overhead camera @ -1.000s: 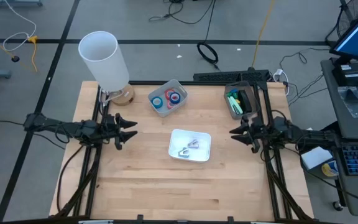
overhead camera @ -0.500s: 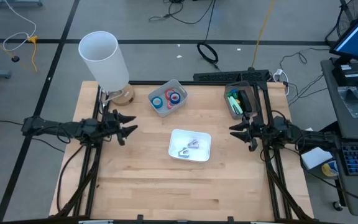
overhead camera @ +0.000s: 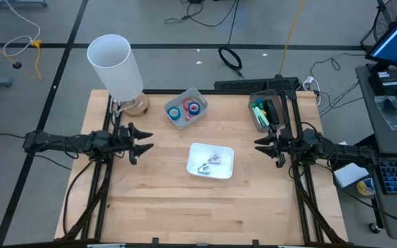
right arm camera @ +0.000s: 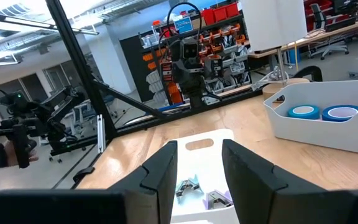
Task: Pick and place Stapler, Stapler remover, tape
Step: Return to Home Position
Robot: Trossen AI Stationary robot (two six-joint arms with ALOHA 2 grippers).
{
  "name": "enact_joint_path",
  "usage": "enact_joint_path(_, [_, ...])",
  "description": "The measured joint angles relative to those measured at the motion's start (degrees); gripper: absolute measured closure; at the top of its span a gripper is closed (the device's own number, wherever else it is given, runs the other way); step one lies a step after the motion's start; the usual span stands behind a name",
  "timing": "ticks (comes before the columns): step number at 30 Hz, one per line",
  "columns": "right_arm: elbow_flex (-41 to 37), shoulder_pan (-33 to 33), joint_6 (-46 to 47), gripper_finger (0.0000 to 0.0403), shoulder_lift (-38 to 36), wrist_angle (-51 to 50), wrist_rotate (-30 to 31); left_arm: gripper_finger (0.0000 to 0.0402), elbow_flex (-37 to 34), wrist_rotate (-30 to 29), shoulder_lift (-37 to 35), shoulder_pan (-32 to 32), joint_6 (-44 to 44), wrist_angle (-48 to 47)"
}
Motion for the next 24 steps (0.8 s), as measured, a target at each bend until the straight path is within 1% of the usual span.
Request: enact_joint_path(24, [-0.02,0.0,0.02,0.028,0.0,0.02,-0.02,0.0153,0.0,-0.32,-0.01,0.0,-0.72,0.34])
